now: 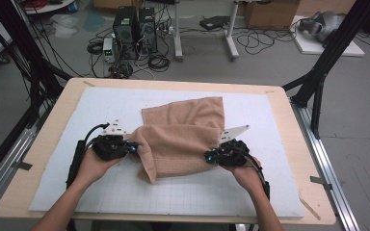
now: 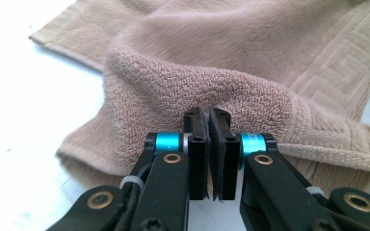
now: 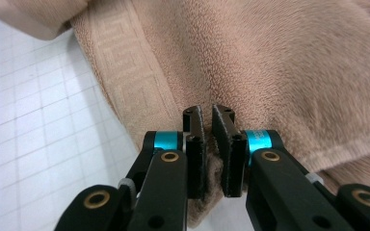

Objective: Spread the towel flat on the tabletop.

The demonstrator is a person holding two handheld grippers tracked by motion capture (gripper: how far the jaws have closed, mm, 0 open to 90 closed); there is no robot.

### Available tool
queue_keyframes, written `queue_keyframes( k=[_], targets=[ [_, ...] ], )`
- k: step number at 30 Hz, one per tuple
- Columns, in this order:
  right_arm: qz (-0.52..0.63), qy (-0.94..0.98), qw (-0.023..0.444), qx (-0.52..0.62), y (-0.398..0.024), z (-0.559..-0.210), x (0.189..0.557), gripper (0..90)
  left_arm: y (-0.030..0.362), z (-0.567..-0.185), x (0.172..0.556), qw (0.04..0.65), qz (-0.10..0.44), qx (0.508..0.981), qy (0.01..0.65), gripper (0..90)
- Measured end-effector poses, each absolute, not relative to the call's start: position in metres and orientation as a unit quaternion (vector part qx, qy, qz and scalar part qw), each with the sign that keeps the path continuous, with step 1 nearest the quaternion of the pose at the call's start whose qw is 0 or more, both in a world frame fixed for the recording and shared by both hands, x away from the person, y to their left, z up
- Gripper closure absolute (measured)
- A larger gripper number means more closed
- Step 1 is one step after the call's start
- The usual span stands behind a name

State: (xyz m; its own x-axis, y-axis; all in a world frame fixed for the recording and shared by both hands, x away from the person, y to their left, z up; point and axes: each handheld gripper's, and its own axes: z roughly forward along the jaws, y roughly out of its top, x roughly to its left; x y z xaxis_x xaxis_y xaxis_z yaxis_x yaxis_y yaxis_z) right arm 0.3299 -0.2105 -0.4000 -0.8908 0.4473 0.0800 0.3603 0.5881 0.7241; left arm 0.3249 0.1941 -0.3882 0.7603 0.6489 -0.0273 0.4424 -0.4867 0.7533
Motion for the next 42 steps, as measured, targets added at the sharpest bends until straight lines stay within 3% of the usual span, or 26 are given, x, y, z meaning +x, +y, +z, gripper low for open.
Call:
queue_keyframes(
  k=[13, 27, 33, 42],
  targets=[
    [0.386, 0.891, 0.072, 0.229, -0.23, -0.386, 0.32, 83.8, 0.217, -0.402, 0.323, 0.359, 0.139, 0.862, 0.33, 86.4],
    [0.398, 0.873, 0.072, 0.273, -0.218, -0.4, 0.368, 83.0, 0.222, -0.405, 0.36, 0.362, 0.153, 0.838, 0.379, 86.0],
    [0.417, 0.871, 0.072, 0.249, -0.222, -0.387, 0.353, 79.0, 0.231, -0.389, 0.338, 0.392, 0.143, 0.839, 0.349, 79.6],
    [0.41, 0.881, 0.087, 0.22, -0.225, -0.38, 0.326, 65.9, 0.213, -0.396, 0.314, 0.379, 0.116, 0.865, 0.307, 66.2]
  ],
)
